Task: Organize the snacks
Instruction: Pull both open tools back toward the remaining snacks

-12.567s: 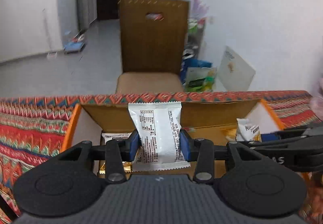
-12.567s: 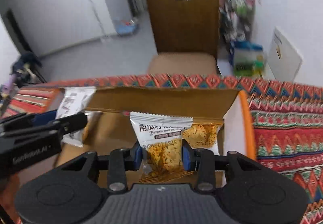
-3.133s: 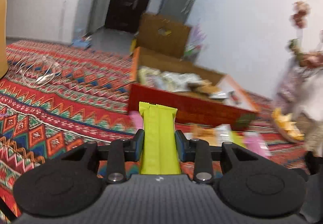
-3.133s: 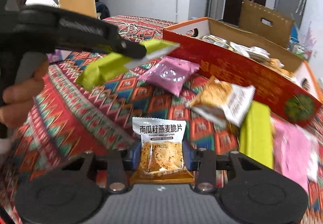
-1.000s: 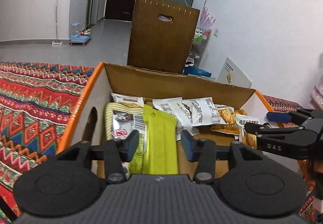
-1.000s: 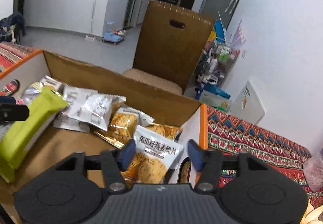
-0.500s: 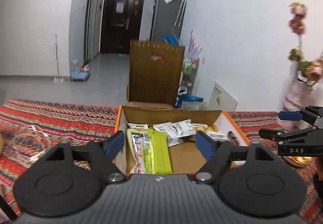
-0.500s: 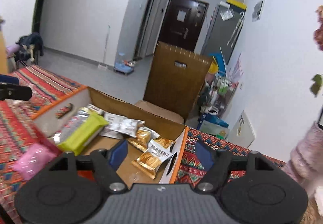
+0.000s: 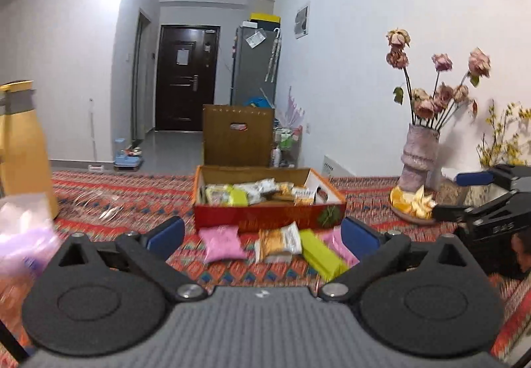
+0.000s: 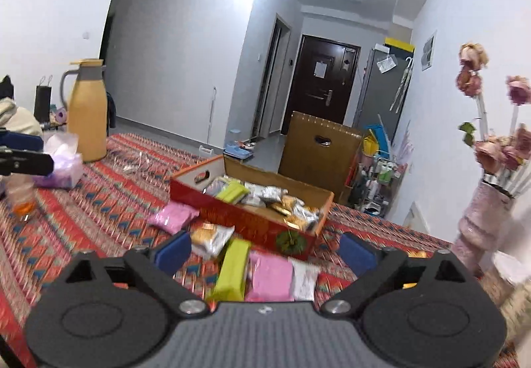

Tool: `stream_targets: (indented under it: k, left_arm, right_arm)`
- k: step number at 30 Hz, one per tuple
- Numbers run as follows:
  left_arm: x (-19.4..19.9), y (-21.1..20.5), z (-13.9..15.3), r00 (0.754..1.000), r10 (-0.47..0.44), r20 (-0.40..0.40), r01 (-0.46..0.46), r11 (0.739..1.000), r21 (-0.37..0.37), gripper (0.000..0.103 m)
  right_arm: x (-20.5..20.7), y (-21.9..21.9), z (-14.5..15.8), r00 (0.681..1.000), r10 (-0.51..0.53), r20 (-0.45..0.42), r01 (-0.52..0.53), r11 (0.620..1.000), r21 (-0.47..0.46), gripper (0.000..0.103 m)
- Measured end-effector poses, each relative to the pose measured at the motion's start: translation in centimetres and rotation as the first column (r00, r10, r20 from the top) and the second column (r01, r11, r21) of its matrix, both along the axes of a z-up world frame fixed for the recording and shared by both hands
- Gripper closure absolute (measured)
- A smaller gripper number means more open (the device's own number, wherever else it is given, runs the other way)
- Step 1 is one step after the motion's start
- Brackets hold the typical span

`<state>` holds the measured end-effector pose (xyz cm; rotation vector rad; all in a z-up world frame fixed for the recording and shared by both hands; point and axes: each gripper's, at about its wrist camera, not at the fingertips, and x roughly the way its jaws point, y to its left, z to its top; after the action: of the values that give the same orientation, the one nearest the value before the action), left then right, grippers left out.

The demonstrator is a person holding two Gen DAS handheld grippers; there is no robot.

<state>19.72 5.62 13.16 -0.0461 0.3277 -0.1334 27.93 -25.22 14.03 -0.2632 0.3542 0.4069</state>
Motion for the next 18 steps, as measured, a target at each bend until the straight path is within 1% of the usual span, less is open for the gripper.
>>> stream_targets:
  k: [3,6,10,12,14,16,18]
  left_arm:
    - [-3.3,0.3,-1.1,1.0,0.024,-0.017,-0.024,1.0,-0.007,0.0]
    - [-6.1,0.4,-2.3,0.999,0.045,-0.029,-0.046,0.999,-0.026,0.0]
    - [-8.2,-0.4,-5.1,0.994,0.031,-0.106,-0.033,0.999,-0.019,0.0]
    - [-9.1,-0.8,-6.5,0.99,0.028,-0.14,-0.028,1.0,0.003,0.0]
    - [-9.7,-1.0,-7.5,0.986,0.044,-0.162,-0.04,0.999,0.028,0.0]
    - [-10.2,-0.6,-8.2,0.983,0.055,-0.177,-0.05,0.998,0.036,0.0]
    - [-10.2,-0.3,-8.4,0.98,0.069,-0.187,-0.063,0.997,0.036,0.0]
  right_arm:
    - [-4.0,-0.9,-1.0,0.999,-0.038,0.01,0.038,0.999,-0.004,0.006]
    - [-7.1,-1.7,-2.3,0.999,-0.051,0.001,0.051,0.999,0.019,0.004]
    - [-10.7,-2.3,-4.9,0.996,-0.079,-0.042,0.081,0.995,0.059,0.003]
    - [-12.0,-2.6,-6.4,0.994,-0.07,-0.08,0.077,0.993,0.089,0.002]
    - [-12.5,-2.9,-7.9,0.99,-0.055,-0.127,0.067,0.993,0.095,0.002]
    - [-12.9,-3.1,-9.2,0.982,-0.083,-0.167,0.096,0.993,0.066,0.002]
    - [-13.1,-3.4,-10.1,0.977,-0.101,-0.185,0.112,0.993,0.046,0.002]
